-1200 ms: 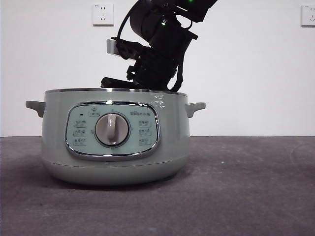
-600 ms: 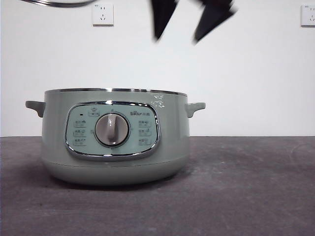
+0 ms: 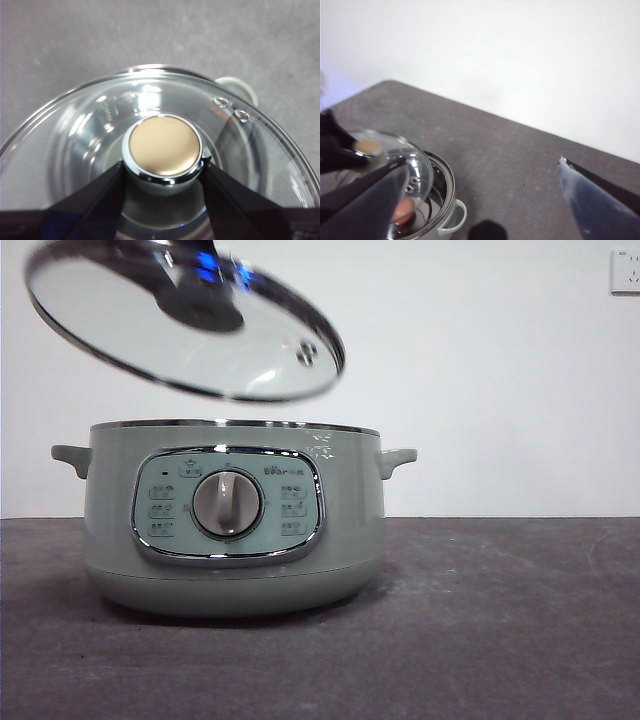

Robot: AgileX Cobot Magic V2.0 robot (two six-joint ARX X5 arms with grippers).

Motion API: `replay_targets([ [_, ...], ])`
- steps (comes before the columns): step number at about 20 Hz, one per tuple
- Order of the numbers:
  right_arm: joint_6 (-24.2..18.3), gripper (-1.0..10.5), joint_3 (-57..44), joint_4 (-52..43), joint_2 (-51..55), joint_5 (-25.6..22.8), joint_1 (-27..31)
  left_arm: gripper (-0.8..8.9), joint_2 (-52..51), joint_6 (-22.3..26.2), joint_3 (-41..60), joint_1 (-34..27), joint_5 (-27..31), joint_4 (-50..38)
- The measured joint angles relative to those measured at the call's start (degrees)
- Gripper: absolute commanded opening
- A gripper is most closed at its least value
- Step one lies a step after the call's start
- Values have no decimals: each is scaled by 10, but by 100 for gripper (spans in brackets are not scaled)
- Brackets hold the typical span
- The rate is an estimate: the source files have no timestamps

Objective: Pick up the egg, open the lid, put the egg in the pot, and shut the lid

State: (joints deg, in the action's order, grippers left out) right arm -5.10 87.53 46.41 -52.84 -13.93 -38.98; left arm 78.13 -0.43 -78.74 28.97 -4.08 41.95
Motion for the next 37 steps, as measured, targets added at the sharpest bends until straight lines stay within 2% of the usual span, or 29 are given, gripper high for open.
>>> replay_targets([
  [5,12,505,0,42,55,0,0,-8,61,0,0,3,-9,-38],
  [13,15,505,0,92,59,1,0,-8,93,0,0,5,-10,-48],
  [25,15,504,0,93,59,1,0,-8,103,3,0,17,14,-69],
  [33,15,504,0,93,59,3,0,-8,106,2,0,18,27,-39],
  [35,15,504,0,93,59,4,0,3,106,3,0,19,34,-33],
  [36,15,504,0,94,59,4,0,47,106,4,0,19,35,-26],
  [37,15,504,0,96,59,4,0,175,105,5,-1,19,35,-21],
])
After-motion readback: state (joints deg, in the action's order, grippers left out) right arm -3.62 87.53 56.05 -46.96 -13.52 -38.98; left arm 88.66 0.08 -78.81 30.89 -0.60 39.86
